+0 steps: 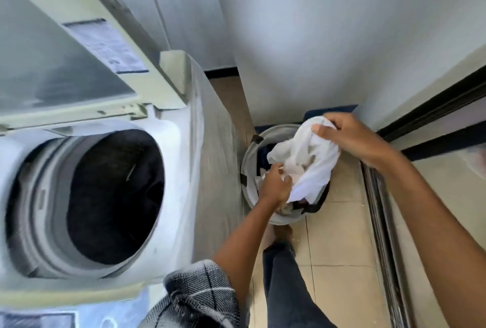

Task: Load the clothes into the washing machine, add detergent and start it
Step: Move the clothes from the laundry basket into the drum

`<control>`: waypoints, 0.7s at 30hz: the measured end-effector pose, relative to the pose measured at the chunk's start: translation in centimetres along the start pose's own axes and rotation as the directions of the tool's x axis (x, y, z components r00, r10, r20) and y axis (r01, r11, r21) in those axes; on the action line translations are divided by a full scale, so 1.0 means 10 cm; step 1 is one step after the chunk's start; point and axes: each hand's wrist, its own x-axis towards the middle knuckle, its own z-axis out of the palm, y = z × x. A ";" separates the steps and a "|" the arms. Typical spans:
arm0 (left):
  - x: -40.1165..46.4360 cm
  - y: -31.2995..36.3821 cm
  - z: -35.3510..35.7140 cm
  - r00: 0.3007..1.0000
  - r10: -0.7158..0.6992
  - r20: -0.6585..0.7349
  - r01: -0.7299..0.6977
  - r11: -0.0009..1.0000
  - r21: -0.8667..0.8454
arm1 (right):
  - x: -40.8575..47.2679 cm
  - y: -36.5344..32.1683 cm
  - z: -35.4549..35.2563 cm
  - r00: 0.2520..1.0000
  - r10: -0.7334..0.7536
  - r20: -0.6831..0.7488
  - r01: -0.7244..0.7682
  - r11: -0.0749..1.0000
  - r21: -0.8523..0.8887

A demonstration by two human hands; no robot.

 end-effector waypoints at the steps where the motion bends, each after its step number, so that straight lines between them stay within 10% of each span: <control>1: -0.07 0.08 -0.09 0.999 0.040 0.002 -0.040 0.999 -0.013 | -0.06 -0.23 -0.06 0.999 -0.025 -0.032 0.027 0.999 0.037; 12: -1.55 0.69 -1.55 0.763 0.646 -0.024 -0.644 0.755 -0.123 | -1.23 -2.65 0.02 0.868 -0.386 -0.312 0.445 0.883 0.147; 21: -2.90 0.56 -3.65 0.555 0.586 -0.591 -0.809 0.546 -0.219 | -2.15 -4.10 0.76 0.750 -0.485 -0.450 0.580 0.809 0.095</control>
